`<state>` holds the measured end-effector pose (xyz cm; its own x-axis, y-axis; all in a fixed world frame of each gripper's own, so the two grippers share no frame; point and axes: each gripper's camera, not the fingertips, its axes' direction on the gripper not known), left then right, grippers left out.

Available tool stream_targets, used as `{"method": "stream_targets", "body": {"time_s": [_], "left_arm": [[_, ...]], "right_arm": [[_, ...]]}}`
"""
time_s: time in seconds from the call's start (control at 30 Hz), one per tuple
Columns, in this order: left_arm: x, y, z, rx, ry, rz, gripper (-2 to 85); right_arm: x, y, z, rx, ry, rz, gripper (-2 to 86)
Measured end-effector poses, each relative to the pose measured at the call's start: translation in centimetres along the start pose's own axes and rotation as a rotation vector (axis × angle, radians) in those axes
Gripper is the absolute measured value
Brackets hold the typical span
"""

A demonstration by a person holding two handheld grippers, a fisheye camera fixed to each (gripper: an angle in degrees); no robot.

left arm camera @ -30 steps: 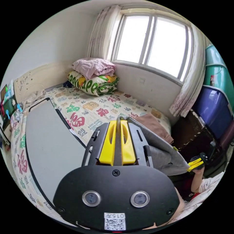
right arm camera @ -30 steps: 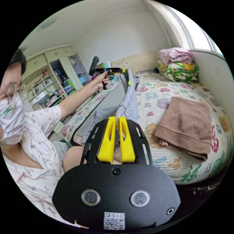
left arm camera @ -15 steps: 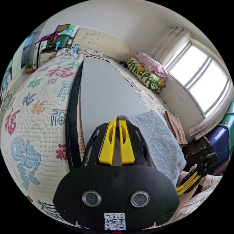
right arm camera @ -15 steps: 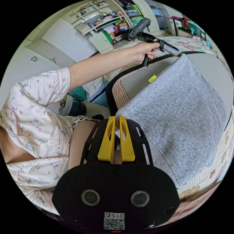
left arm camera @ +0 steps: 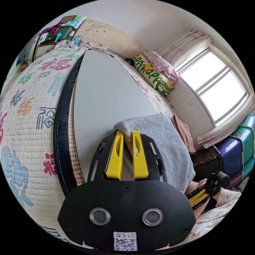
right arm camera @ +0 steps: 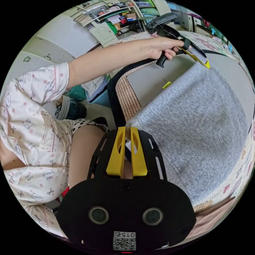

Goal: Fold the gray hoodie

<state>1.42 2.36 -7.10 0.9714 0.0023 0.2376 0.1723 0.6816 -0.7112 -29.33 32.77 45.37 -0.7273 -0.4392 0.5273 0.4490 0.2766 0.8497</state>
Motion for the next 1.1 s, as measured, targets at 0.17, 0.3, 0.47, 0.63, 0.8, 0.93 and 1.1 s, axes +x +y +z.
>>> {"method": "stream_targets", "body": {"time_s": [0.17, 0.3, 0.47, 0.63, 0.8, 0.93, 1.1], "left_arm": [[4.3, -3.0, -1.3, -0.036, -0.103, 0.017, 0.8], [6.5, -3.6, -2.9, -0.008, -0.089, -0.013, 1.1], [8.3, -3.6, -7.5, 0.051, 0.063, -0.118, 2.7], [10.2, 0.5, -15.3, 0.170, 0.149, -0.150, 6.0], [10.7, 4.9, -20.6, 0.216, 0.225, -0.202, 9.9], [13.2, 6.1, -22.6, 0.201, 0.163, -0.177, 15.4], [15.4, 7.2, -26.4, 0.276, 0.087, -0.166, 17.8]], "right_arm": [[2.8, -1.1, 4.4, -0.100, 0.074, -0.061, 2.8], [5.5, -2.3, 7.1, -0.172, 0.096, -0.074, 3.4], [7.9, -2.1, 4.9, -0.089, 0.166, -0.101, 4.7], [10.4, 1.7, -5.4, 0.271, 0.081, -0.075, 6.1], [22.2, 4.3, -15.6, 0.529, 0.117, 0.177, 10.4], [37.0, 5.4, -20.1, 0.669, 0.068, 0.522, 12.3], [46.0, 1.9, -19.3, 0.662, 0.029, 0.679, 14.4]]}}
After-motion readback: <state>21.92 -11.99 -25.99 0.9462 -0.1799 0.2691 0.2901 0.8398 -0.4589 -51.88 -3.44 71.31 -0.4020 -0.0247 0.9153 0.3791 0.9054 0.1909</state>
